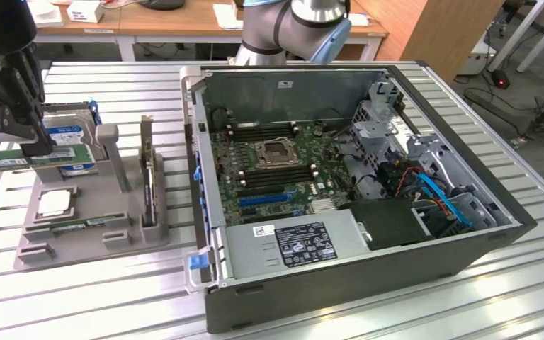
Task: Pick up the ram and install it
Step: 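Pick up the ram and move it above insertion slot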
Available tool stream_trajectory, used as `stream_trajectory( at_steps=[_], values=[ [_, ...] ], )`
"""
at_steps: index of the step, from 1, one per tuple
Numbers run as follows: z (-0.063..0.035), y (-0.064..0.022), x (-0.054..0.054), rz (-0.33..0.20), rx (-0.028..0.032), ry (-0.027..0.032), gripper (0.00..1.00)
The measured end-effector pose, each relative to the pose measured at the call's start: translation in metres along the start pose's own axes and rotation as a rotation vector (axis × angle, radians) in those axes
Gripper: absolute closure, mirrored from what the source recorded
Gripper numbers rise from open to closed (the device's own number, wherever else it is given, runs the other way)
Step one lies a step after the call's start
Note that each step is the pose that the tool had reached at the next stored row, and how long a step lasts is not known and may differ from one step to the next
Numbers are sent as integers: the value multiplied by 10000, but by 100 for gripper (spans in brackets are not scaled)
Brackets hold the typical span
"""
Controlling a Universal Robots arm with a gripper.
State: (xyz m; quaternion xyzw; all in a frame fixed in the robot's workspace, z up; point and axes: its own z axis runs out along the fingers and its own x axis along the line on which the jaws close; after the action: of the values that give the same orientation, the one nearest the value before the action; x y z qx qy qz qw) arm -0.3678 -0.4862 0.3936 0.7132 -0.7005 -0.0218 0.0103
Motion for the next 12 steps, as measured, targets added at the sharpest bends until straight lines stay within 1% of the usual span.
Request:
stream_trajectory(
  at_steps=[4,12],
  values=[
    [-1,-33,0,0,1,-1,89],
    [-5,-138,2,2,1,-1,89]
  ],
)
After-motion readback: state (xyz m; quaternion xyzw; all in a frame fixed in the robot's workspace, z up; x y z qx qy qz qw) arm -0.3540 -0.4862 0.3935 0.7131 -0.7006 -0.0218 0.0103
